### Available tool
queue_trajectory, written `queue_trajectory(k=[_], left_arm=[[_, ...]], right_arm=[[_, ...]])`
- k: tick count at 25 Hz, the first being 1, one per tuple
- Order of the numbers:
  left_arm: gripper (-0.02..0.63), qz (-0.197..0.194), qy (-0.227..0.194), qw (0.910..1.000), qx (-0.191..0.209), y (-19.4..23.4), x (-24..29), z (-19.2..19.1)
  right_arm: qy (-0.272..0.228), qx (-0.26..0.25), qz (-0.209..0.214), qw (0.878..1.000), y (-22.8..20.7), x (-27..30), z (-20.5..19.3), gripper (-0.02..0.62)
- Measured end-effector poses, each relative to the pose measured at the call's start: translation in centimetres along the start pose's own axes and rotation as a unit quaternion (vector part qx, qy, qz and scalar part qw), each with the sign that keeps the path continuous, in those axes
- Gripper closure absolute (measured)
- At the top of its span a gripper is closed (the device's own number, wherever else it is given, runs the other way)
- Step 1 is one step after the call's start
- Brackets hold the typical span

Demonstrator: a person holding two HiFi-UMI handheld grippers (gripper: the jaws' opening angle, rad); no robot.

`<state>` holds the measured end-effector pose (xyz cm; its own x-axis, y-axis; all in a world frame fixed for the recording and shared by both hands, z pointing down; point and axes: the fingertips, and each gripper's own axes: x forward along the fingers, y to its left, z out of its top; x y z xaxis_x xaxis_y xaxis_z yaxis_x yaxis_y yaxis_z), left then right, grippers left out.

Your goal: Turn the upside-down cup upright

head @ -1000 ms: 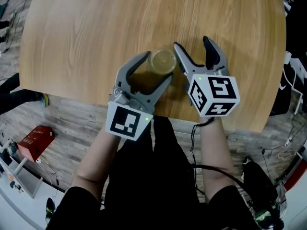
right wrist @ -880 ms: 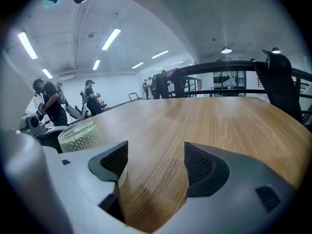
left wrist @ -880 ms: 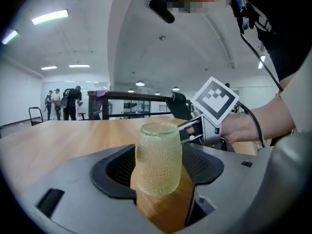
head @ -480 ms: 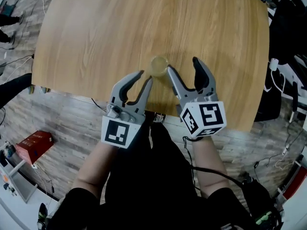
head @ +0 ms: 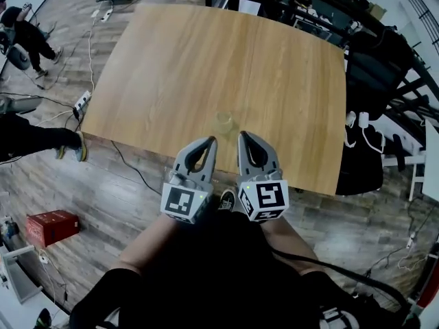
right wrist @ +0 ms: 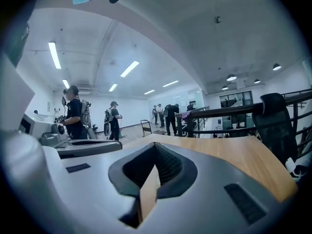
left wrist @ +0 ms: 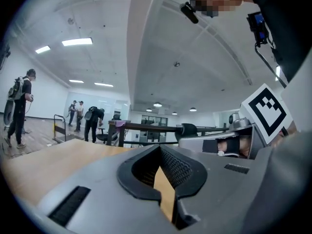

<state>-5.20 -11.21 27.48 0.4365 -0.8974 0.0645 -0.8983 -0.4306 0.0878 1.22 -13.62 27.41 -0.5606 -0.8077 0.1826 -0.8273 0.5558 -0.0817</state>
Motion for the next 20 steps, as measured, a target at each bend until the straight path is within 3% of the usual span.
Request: queue_trajectory(k=[3,9,20], left_arm=[[0.597,0.003,-0.006,0.9999,0.011,-1.8,-1.9,1.8],[0.598,0.057,-0.018,0.9978,0.029,-2.5,-4.6,4.6],[0.598,0.047,-0.041,0.9975,0.032,-5.9,-4.8,6.0]], right_arm=[[-0.001,0.002,0.011,1.000,1.7,-2.4,1.4,0.583],[-0.014,-0.017,0.028,0.999,2.7,-5.6,4.3,0.583],[-0.032,-0.023,0.047,0.998,2.3,-7.6,5.9,0.583]])
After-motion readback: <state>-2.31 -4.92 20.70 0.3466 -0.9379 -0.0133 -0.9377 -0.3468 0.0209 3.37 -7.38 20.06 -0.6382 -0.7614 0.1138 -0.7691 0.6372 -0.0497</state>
